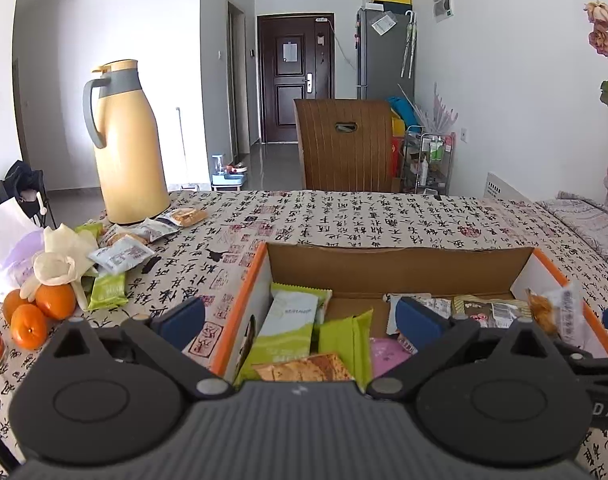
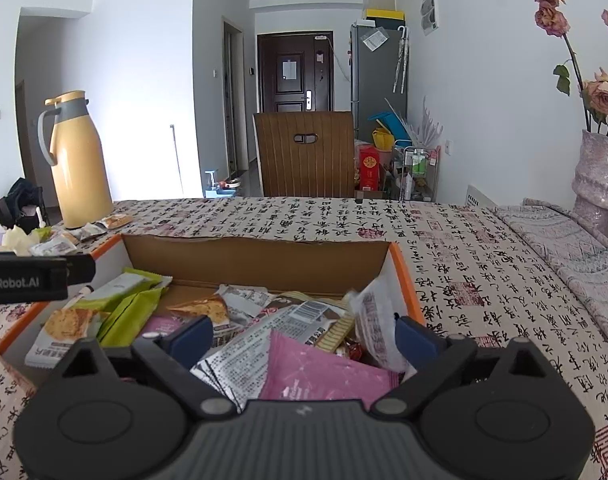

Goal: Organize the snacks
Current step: 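Carry both biscuit packets into the box and open both tools, then move both tools back toward the remaining packets on the table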

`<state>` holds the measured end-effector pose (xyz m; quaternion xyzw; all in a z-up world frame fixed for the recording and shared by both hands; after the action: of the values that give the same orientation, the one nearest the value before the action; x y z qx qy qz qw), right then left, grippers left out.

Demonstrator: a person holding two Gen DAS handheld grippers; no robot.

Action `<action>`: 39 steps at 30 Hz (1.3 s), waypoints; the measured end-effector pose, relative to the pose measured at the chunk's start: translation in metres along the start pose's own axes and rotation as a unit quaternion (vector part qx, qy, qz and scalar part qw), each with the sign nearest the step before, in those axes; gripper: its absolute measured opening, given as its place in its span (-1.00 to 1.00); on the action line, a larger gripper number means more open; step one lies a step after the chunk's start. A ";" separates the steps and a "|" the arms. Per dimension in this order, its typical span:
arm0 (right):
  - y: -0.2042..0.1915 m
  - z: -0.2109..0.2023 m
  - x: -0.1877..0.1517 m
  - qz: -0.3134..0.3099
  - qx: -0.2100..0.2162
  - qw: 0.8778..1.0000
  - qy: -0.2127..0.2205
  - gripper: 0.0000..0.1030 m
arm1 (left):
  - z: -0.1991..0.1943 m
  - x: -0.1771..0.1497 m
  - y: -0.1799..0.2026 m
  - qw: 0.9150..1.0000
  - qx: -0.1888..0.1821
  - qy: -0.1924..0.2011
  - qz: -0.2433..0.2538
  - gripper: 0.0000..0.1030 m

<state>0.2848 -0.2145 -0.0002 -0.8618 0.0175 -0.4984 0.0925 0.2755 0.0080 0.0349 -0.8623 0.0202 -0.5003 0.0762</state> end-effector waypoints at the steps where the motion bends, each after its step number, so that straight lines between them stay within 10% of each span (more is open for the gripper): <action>1: 0.000 -0.001 0.000 0.000 0.000 1.000 0.001 0.99 | -0.001 -0.001 0.000 1.000 -0.001 0.000 -0.001 1.00; 39: -0.027 -0.137 -0.070 -0.003 0.046 0.999 0.023 1.00 | -0.127 -0.100 -0.050 0.998 -0.038 -0.004 -0.041 1.00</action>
<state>0.1296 -0.1992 0.0118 -0.8452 -0.0061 -0.5184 0.1301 0.1134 0.0544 0.0187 -0.8666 0.0030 -0.4984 0.0227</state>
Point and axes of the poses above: each gripper's, at about its wrist camera, not at the fingertips, and z roughly the way its jaws point, y to its right, x to its top, the point moved 2 cm from there along z, roughly the way its jaws point, and after that the axes turned 8 degrees about z, right-handed, at the moved point
